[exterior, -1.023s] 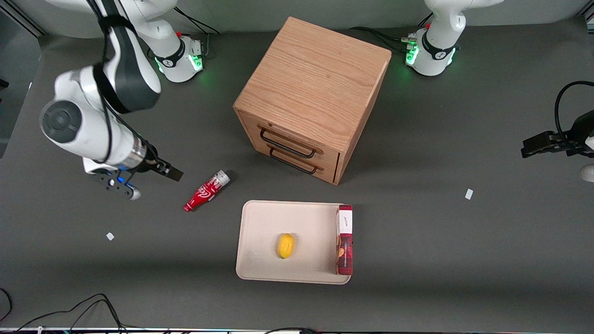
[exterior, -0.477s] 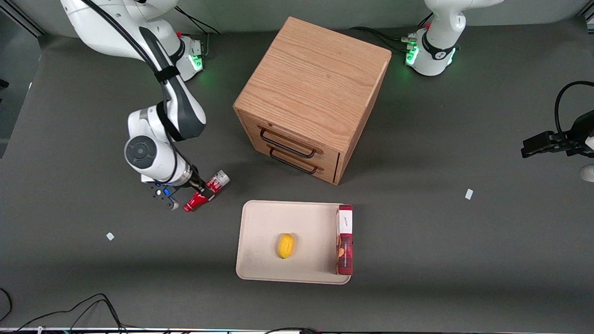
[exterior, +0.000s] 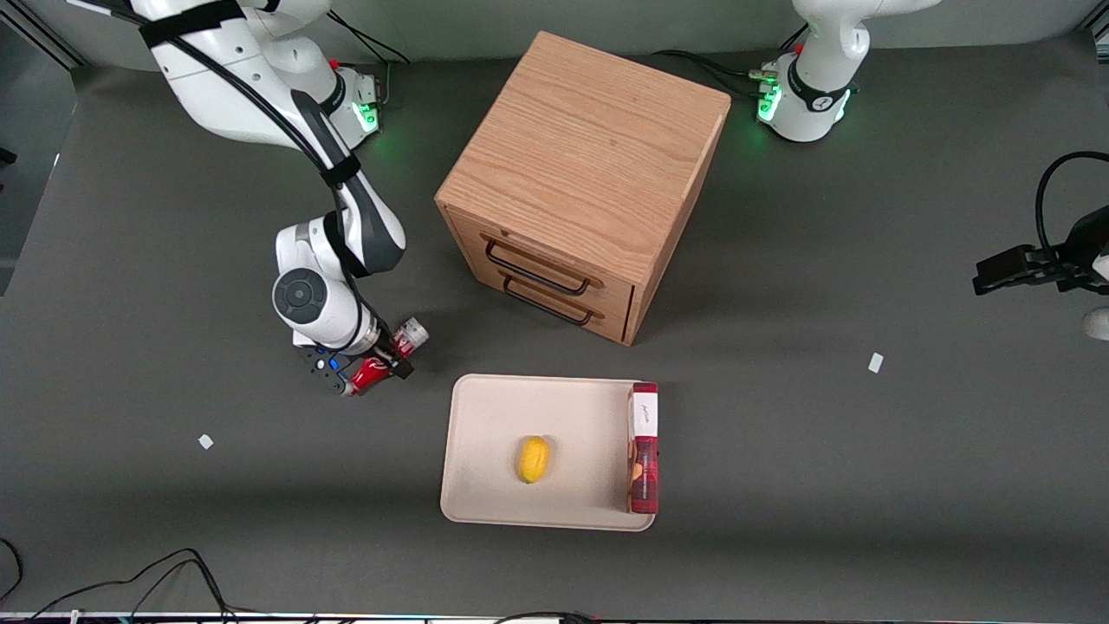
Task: Place coke bottle on tray
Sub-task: 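Close the right gripper on the bottle and lift it upright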
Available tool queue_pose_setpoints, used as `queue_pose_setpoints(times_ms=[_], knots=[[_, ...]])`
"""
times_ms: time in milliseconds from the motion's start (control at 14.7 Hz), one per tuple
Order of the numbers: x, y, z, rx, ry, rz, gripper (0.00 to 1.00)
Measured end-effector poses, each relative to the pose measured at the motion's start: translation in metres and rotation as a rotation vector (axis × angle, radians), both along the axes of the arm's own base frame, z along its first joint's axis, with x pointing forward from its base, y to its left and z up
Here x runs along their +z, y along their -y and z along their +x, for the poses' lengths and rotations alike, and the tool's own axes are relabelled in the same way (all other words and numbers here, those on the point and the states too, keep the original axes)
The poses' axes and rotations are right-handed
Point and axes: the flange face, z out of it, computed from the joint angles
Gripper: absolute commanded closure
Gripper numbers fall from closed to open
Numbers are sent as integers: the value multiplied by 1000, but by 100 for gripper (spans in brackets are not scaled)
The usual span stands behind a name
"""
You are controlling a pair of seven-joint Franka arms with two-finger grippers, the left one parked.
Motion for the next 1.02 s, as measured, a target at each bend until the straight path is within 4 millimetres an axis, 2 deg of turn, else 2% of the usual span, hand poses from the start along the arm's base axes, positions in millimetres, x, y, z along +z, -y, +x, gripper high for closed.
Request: queue_pose_setpoints(times_ms=[136,545,818,955,1023], knots=[[-11,1,-2,-1,-8,-5,2],[-13,1,-2,-1,-10,-6,26],[-13,1,-2,-1,-10,-6,66],[-12,1,-2,-1,-8,-5,82],[-12,1,-2,-1,-6,-4,87]])
